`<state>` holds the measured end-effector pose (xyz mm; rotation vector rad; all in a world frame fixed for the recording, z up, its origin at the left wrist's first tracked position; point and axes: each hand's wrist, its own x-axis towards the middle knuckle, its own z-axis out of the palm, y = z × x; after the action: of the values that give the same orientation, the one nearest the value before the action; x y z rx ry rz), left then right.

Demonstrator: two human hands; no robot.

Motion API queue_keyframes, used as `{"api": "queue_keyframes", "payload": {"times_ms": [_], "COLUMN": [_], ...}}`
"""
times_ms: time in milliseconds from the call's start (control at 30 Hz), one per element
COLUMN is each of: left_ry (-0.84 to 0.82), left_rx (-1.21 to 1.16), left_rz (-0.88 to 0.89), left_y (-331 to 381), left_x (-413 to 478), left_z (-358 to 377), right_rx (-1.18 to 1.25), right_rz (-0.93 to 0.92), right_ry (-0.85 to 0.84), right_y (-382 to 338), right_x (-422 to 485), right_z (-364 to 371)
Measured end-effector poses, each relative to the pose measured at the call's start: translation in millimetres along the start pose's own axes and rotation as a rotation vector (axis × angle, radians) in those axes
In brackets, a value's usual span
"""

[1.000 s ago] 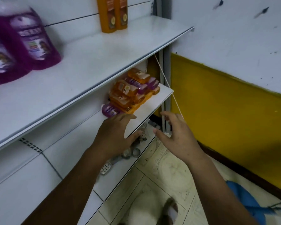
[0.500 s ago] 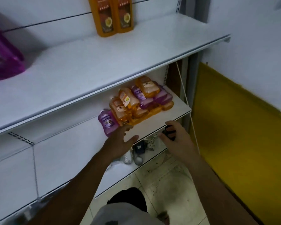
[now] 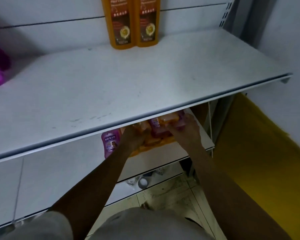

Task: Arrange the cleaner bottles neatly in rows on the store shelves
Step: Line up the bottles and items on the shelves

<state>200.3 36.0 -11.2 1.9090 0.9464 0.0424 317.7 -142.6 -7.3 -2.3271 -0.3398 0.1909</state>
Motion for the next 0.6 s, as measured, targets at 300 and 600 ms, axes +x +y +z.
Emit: {"api": "queue_keyframes", "payload": {"times_ms": [300,600], "left_ry": [0.175,0.289], "left_rx": [-0.107,-0.291], "left_rz": [-0.161,-0.201], "left_y": [-4,17], "left_x": [25,11], "left_z": [28,41], "right_rx": [-0.002,0.072], "right_rz": [0.003,-0.082], "right_ry": [-0.210,-0.291], "right_y": [-27,-20], "right_x": [25,32], "right_z": [-8,-25]}}
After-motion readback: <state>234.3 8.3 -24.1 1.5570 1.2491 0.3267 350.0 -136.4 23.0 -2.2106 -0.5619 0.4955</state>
